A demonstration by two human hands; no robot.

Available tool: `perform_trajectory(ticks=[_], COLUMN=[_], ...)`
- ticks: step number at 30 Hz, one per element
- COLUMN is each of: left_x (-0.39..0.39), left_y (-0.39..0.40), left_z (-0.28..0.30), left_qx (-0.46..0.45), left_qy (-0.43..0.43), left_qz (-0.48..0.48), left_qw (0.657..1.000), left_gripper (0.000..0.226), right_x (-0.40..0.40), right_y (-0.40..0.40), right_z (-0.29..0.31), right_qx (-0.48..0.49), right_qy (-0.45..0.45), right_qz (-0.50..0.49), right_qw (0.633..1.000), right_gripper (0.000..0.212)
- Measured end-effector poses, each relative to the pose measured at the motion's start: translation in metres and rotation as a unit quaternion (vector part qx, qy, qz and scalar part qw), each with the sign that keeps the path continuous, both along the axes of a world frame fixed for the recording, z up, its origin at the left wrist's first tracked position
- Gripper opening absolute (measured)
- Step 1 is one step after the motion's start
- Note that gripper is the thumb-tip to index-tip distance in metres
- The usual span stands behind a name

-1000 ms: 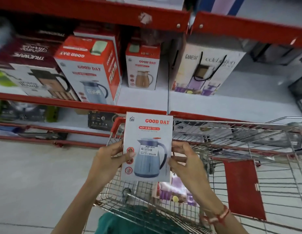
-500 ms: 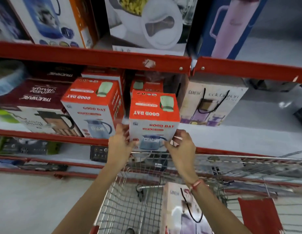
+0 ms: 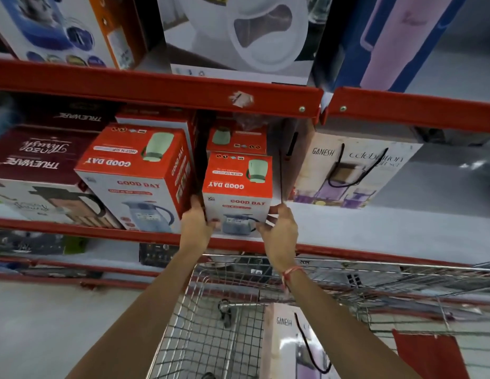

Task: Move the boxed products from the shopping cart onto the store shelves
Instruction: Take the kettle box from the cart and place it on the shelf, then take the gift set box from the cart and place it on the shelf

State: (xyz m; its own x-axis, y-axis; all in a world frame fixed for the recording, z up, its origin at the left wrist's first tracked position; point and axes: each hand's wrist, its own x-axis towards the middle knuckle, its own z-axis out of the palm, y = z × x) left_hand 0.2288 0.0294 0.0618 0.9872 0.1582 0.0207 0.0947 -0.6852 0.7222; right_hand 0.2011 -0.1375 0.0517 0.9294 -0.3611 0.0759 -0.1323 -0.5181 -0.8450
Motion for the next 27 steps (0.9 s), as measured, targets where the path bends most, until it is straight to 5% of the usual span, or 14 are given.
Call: perform_trajectory(ticks=[13,17,22,25,27], left_x=[-0.095,-0.143,-0.19,-0.211,-0.22], left_y=[-0.042,-0.06,-0.078,-0.092,-0.103], left_z=[-0.04,-0.082,-0.141,-0.172,-0.192], left_qx=[-0.056,-0.043,0.004,-0.006,-0.009], left_qy=[-0.036,0.078,0.291,0.375,0.411], left_qz=[0.026,-0.039,-0.116,-0.134,-0.151], left_qw=[0.997,0.995,0.949,0.917,0.899], left_gripper=[0.049,0.046,0.045,0.055,0.06], right_x=[-0.105,-0.175,-0.249,-0.267,-0.267], right_y=[-0.04,-0.074,-0.131,-0.16,-0.174], right_z=[-0.043,-0.097,-0.159,-0.184,-0.197], right_qx=[0.02,-0.001,-0.032,0.021,0.09], right_qy=[-0.012,0.113,0.367,0.447,0.451], right_qz=[0.031,-0.009,-0.039,-0.078,-0.093], right_qw=[0.999,0.994,0.929,0.891,0.883], right_gripper=[0.02,0.024,0.066,0.085,0.078])
